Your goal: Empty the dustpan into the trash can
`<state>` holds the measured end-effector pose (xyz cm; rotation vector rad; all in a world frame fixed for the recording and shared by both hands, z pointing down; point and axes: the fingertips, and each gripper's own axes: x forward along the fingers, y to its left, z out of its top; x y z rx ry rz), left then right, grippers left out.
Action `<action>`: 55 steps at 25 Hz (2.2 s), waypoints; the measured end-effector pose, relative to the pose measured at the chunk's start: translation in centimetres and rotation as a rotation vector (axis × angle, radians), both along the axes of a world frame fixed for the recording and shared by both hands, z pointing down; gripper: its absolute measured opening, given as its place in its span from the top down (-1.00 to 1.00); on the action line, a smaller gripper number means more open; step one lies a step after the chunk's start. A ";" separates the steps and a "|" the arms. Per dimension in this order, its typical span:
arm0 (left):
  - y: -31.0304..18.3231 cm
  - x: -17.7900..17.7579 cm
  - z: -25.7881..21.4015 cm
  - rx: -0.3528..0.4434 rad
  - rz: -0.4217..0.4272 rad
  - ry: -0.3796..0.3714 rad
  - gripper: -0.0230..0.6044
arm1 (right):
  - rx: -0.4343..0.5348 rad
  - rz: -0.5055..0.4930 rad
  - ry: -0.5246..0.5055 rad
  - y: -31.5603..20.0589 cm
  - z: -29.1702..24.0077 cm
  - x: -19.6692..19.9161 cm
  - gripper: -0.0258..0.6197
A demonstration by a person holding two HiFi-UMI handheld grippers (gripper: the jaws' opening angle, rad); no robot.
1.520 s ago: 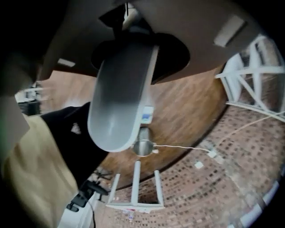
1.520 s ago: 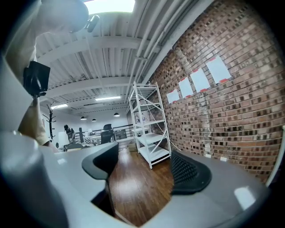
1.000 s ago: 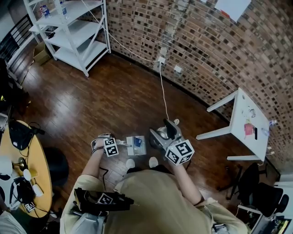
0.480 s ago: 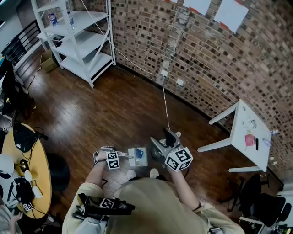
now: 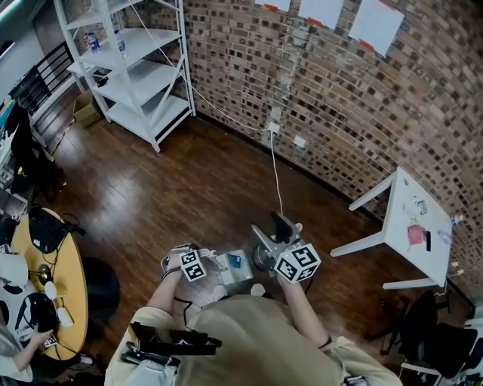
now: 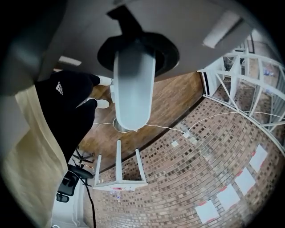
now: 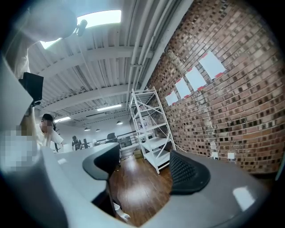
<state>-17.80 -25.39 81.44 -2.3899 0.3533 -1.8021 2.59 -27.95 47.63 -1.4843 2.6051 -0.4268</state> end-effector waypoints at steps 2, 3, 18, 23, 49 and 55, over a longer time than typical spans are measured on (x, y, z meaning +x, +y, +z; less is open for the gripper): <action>0.1 0.3 -0.5 -0.016 -0.021 -0.002 0.93 | 0.003 0.006 -0.007 0.1 0.0 0.6 -0.12; 0.2 0.4 -0.8 -0.029 -0.029 -0.004 0.93 | 0.004 0.008 -0.013 0.1 0.1 0.9 -0.11; -0.5 -1.6 -8.2 -0.074 -0.185 -0.081 0.93 | -0.009 0.051 -0.060 0.3 0.4 5.5 -0.04; -1.1 -2.8 -12.5 -0.052 -0.202 -0.096 0.93 | -0.008 0.062 -0.082 0.4 0.4 6.6 -0.03; -1.3 4.9 -36.1 0.038 0.018 0.028 0.93 | -0.036 0.291 -0.152 7.0 2.4 17.2 0.00; -1.8 6.3 -42.5 0.096 0.080 0.023 0.93 | -0.052 0.363 -0.180 9.0 3.3 19.7 0.00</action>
